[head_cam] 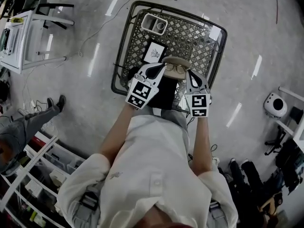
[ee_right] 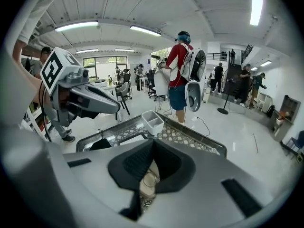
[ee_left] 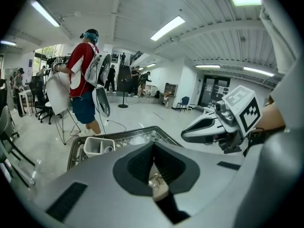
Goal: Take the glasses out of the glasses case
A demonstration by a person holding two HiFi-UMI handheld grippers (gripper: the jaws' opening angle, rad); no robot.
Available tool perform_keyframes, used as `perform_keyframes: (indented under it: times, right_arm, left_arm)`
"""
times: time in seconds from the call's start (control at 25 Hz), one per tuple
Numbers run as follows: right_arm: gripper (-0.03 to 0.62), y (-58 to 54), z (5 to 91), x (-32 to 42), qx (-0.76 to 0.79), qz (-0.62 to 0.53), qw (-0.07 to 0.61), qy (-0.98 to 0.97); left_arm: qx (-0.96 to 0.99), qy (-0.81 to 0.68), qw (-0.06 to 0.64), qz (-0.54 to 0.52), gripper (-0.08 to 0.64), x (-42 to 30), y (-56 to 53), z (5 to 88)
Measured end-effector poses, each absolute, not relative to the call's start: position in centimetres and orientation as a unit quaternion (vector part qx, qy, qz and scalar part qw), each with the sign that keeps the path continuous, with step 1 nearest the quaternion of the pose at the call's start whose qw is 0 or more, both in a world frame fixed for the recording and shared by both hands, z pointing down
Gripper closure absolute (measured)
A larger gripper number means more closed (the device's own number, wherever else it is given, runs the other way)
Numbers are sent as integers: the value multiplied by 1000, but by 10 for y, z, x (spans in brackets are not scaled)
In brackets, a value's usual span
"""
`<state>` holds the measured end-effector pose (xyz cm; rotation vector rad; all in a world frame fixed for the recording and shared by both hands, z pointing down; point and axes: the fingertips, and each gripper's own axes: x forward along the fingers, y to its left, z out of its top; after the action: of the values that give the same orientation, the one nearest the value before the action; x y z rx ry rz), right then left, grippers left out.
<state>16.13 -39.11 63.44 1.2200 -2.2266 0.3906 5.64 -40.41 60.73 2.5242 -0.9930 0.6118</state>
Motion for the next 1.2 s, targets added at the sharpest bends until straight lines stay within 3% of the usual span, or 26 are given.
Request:
perform_keyframes:
  times: [1.2]
  right_arm:
    - [571,-392,758,151,332,127,418,-836]
  left_arm:
    - [857,-354,272,257,546,77,-397,707]
